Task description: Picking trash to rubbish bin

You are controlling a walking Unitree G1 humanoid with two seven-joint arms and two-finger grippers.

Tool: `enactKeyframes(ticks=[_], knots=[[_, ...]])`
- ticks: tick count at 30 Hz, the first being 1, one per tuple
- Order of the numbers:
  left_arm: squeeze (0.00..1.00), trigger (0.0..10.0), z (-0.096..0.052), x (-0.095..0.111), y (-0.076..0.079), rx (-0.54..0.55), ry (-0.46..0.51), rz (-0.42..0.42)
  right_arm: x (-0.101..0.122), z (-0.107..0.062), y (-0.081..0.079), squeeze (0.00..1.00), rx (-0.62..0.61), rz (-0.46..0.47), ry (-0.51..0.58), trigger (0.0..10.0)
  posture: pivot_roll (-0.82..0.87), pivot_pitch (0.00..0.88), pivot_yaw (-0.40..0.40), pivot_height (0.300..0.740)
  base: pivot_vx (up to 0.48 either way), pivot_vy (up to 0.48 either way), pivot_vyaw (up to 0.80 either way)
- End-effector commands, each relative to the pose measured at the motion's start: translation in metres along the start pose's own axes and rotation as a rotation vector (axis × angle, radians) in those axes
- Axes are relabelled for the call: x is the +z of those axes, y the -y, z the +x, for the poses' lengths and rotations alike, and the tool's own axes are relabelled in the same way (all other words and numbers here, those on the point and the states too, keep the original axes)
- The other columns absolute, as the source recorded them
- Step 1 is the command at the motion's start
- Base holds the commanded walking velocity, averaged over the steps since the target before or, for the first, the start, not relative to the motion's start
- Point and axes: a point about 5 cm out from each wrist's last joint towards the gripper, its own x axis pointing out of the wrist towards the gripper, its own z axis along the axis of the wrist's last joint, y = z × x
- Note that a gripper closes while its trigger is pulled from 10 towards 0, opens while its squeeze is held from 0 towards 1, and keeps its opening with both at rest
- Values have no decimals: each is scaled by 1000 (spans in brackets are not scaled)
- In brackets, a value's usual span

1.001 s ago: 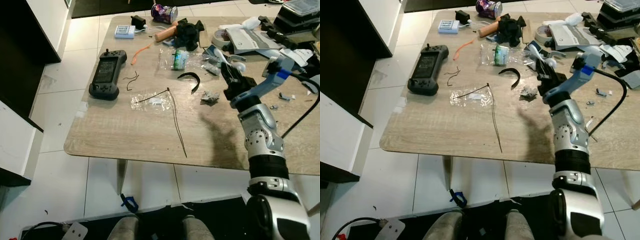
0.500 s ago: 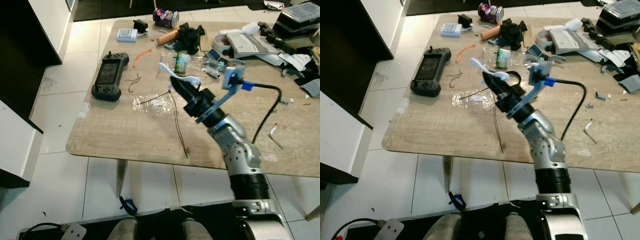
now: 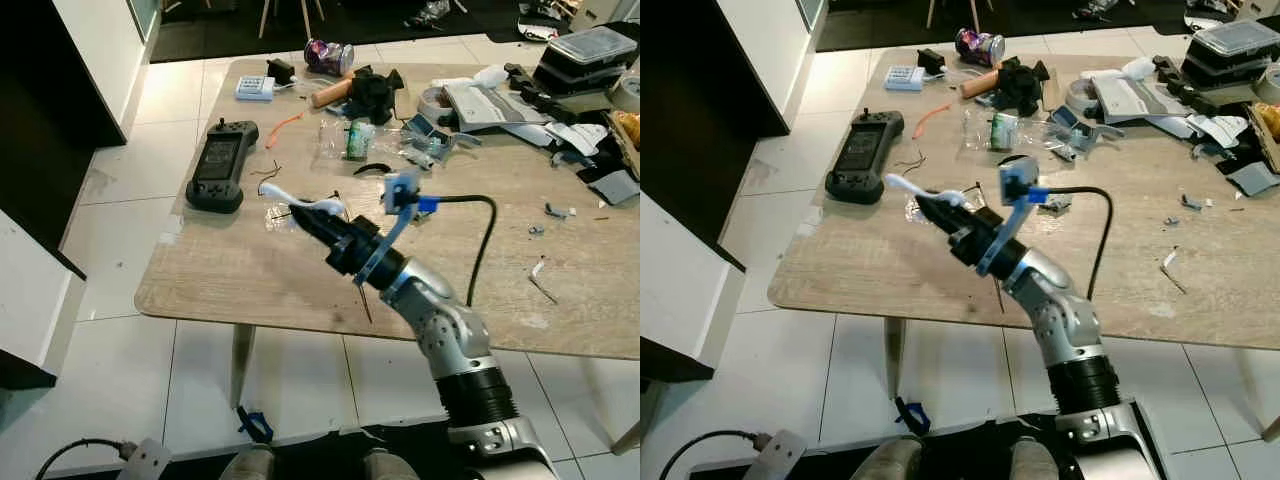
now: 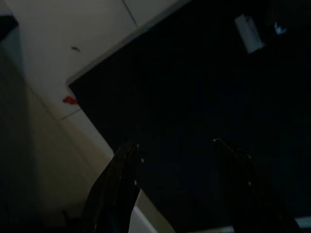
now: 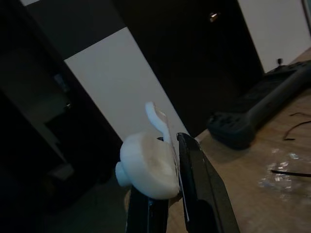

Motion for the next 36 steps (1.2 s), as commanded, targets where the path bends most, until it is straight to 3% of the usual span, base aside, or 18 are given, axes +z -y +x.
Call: enactKeyframes(ticks=[1, 8, 12, 17, 24, 27, 31, 33, 34, 35, 36], knots=[[0, 10000, 1, -7, 12, -18, -33, 1, -13, -1, -3, 0, 8, 1, -50, 10000, 32, 91, 67, 740, -289, 0, 0], [0, 10000, 1, -7, 16, -23, -35, 9, -20, 1, -5, 0, 11, -3, -83, 10000, 31, 89, 73, 740, -333, 0, 0], [0, 10000, 0, -9, 10, -15, -35, 13, -21, 2, -5, 0, 12, -16, -95, 10000, 30, 90, 76, 740, -324, 0, 0], [0, 10000, -5, -27, 3, -11, -56, 18, -29, -4, -2, 0, -7, -27, -140, 10000, 28, 91, 76, 740, -329, 0, 0], [0, 10000, -4, -29, 10, -22, -63, 22, -34, -5, -5, 0, 30, -36, -174, 10000, 23, 89, 73, 740, -326, 0, 0], [0, 10000, -2, -23, 16, -27, -52, 19, -53, -11, 7, 0, -54, -82, -302, 10000, 29, 96, 62, 740, -328, 0, 0], [0, 10000, -2, -21, 18, -28, -49, 18, -60, -15, 12, 0, -88, -97, -350, 10000, 29, 96, 62, 740, -326, 0, 0], [0, 10000, -1, -19, 24, -37, -51, 15, -91, -39, 31, 0, -206, -154, -560, 10000, 27, 87, 59, 740, -328, 0, 0], [0, 10000, -1, -19, 24, -37, -51, 15, -91, -39, 31, 0, -206, -154, -560, 10000, 27, 87, 59, 740, -330, 0, 0], [0, 10000, -1, -19, 26, -40, -53, 15, -107, -55, 40, 0, -275, -152, -657, 10000, 27, 87, 59, 740, -330, 0, 0], [0, 10000, -1, -19, 26, -40, -53, 15, -107, -55, 40, 0, -275, -152, -657, 10000, 27, 87, 59, 740, -330, 0, 0]])
